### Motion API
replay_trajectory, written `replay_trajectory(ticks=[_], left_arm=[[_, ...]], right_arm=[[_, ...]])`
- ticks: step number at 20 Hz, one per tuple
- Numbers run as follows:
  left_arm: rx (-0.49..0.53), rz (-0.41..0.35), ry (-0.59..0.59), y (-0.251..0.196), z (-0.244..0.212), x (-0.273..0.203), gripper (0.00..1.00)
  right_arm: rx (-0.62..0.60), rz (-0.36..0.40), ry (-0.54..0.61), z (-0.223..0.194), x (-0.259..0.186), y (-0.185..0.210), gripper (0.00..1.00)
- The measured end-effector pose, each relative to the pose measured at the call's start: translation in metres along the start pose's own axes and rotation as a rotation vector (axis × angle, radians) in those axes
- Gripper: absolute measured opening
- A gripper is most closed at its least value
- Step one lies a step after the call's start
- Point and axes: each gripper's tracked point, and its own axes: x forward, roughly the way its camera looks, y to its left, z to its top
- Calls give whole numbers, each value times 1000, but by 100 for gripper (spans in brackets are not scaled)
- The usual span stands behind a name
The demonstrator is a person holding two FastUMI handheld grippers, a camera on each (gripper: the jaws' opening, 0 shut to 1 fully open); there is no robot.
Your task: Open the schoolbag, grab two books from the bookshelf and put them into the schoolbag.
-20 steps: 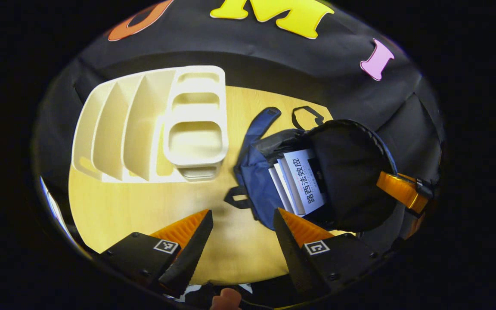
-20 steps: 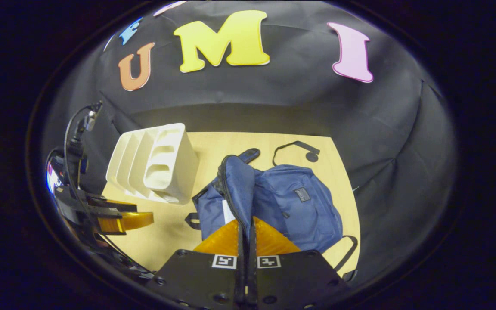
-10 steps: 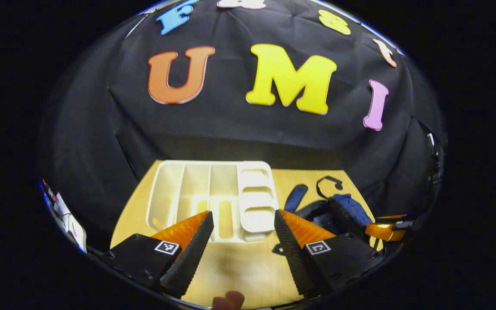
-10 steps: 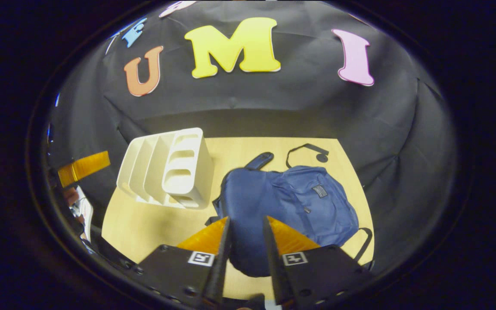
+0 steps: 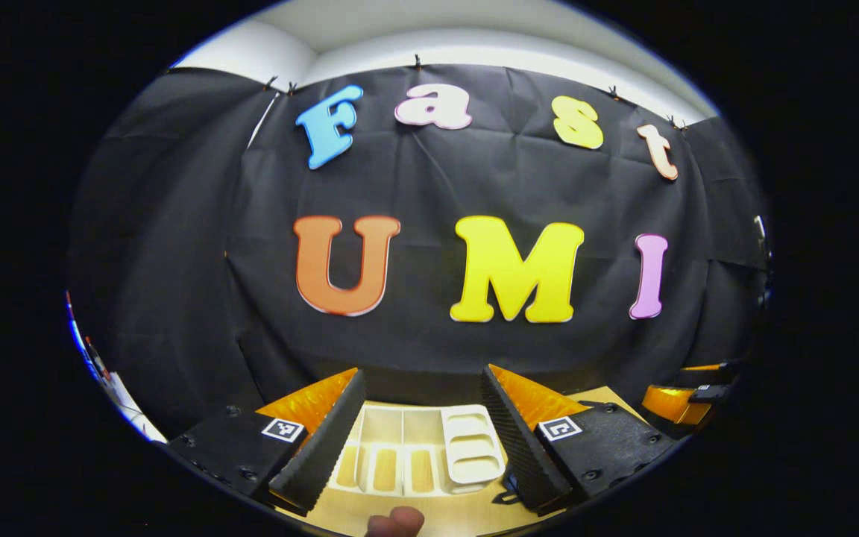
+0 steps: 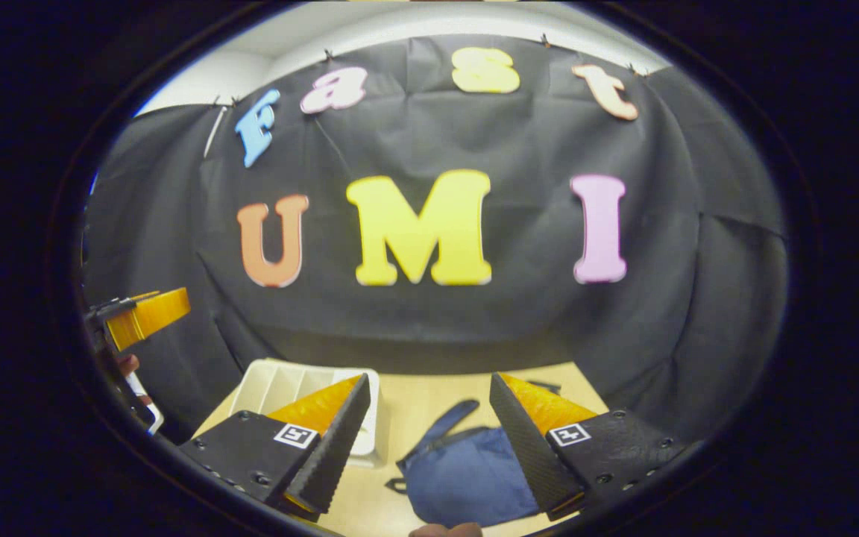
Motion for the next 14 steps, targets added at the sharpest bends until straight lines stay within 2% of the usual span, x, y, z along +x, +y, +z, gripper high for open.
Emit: replay_trajectory(ticks=[3,5,14], left_arm=[[7,-19,-97,-9,41,-10,98],[29,-15,-127,-15,51,-16,97],[0,-2,-110,-19,39,-42,98]], right_arm=[[4,-26,-180,51,-19,15,94],[8,-46,-249,69,-30,16,95],[-19,-72,-307,73,-61,8,96]])
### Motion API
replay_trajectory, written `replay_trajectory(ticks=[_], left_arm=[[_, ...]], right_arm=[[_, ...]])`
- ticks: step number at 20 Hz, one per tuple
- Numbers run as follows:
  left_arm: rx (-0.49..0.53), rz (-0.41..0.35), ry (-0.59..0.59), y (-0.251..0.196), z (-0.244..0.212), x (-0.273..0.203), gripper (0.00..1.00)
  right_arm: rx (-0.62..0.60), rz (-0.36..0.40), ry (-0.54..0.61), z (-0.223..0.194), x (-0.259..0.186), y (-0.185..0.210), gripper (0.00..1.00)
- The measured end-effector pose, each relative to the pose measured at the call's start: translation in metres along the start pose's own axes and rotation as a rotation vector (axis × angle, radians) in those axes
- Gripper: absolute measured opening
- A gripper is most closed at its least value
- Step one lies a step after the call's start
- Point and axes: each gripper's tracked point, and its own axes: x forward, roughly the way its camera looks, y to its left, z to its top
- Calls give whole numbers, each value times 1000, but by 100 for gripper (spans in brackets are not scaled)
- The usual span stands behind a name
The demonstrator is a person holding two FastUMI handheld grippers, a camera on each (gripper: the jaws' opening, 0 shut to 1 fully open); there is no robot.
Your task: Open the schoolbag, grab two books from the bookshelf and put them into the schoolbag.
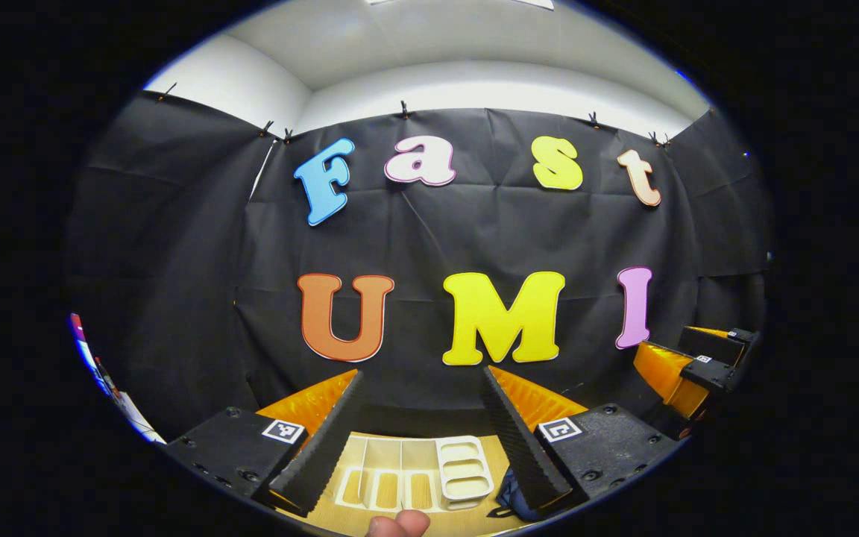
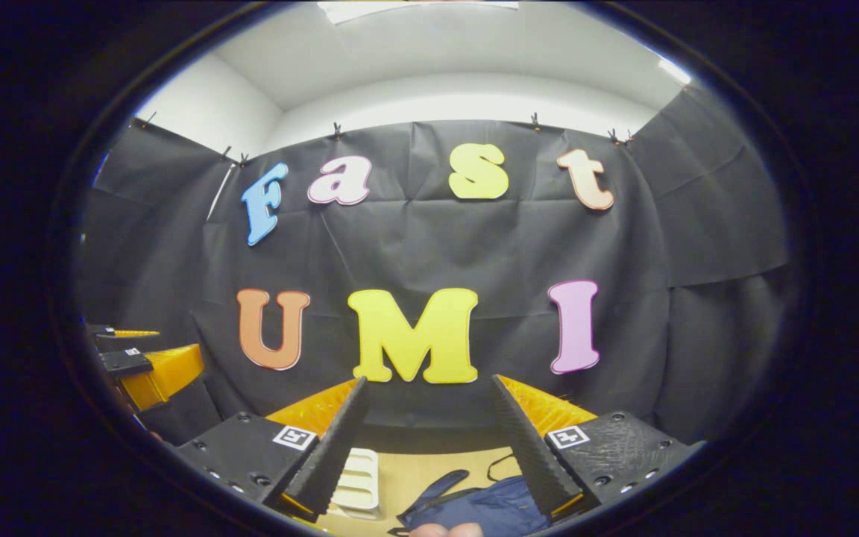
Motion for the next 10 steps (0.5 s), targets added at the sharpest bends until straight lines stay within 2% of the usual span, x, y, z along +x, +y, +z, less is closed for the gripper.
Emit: replay_trajectory(ticks=[5,10], left_arm=[[10,-20,-6,3,-8,-1,98],[9,-52,-1,2,-7,-2,98]], right_arm=[[-2,-1,-7,1,-2,-4,98],[-20,0,-9,2,-4,-5,95]])
